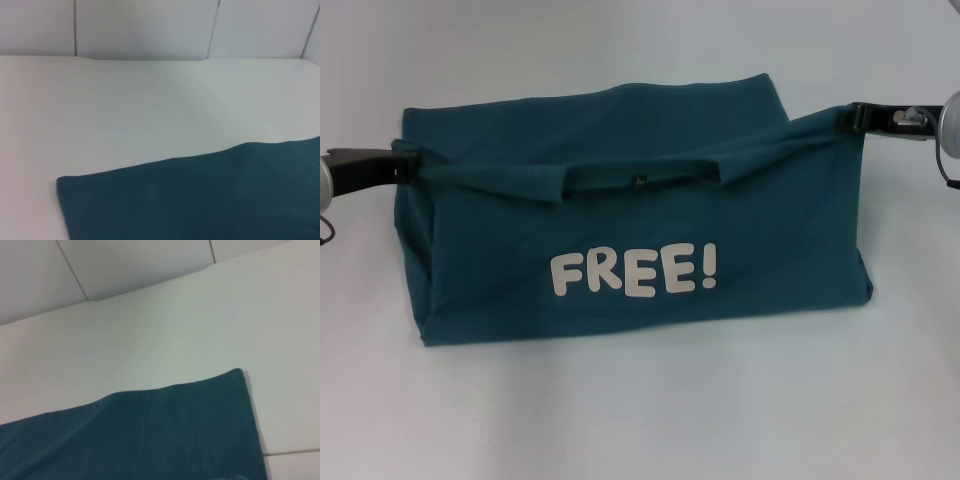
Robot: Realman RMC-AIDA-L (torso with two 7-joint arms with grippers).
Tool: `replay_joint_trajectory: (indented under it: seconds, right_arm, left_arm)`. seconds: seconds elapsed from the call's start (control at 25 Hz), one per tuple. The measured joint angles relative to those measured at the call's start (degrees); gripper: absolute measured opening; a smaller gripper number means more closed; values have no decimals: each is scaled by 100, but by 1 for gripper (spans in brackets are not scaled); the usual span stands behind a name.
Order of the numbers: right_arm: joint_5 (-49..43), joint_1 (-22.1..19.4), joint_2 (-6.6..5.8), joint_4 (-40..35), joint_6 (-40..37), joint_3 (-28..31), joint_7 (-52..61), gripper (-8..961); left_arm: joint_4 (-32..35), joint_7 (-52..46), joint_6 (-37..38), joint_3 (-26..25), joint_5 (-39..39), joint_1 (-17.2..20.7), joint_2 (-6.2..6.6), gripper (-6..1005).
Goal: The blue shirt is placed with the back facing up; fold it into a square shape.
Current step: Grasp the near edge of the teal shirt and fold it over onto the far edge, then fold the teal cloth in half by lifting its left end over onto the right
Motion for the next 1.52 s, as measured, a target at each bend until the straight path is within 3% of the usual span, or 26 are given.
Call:
replay_joint_trajectory:
  seconds: [0.72,0.8,0.92,1.04,1.24,1.52]
  right_arm:
    - [362,123,122,346,747,-276,-411,95]
    - [361,131,126,347,762,-278,-411,178]
    - [372,128,130,346,790,-279,-404,302]
    - [376,123,133,344,775,-279,-405,552]
    - [376,76,144,344,757,-279,-409,758]
    - [375,7,153,344,733,-279,-395,924]
  left_arm:
    - [-684,59,-1231,205,-77,-208,-49,145]
    - [-756,70,-1249,206,-60,-255,-40,146]
    - [-871,71,-1265,207,-39,-317,-22,257]
    - [-960,76,-1321,207,-22,-365,-9,369]
    - [-1160,55,-1252,212,48,-491,58,628]
    - [-1716,18,-978,218,88,-767,272,873]
